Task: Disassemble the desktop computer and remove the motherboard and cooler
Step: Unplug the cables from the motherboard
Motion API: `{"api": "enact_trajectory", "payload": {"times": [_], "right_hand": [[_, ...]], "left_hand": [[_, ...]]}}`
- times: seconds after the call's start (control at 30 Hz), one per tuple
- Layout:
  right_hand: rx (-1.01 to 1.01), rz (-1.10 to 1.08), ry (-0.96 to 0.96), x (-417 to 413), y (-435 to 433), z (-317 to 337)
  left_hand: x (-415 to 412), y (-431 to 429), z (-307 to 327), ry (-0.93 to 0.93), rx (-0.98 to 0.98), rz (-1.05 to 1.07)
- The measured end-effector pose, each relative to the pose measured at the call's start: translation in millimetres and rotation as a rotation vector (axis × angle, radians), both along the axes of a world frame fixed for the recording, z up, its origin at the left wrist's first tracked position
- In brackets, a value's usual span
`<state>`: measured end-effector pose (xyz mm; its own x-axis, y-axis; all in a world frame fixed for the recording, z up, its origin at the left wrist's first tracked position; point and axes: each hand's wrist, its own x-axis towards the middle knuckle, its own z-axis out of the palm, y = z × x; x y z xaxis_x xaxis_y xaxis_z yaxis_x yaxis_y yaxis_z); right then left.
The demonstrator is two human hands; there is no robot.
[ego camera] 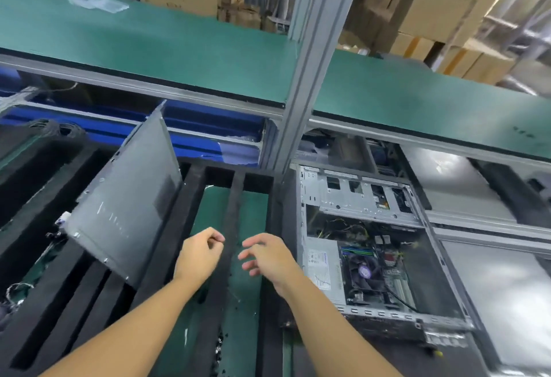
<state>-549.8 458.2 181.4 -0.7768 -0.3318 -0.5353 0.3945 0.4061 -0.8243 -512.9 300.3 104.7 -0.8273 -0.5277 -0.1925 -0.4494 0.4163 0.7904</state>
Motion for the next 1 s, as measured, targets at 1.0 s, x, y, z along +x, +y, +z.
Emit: {"api": "enact_trajectory", "payload": {"times": [1.0], "right_hand": [[0.363,-0.12,0.199,-109.4,290.2,-46.4]], "left_hand": [[-162.5,260.7,23.6,-0.169,-0.835,-0.731]]}}
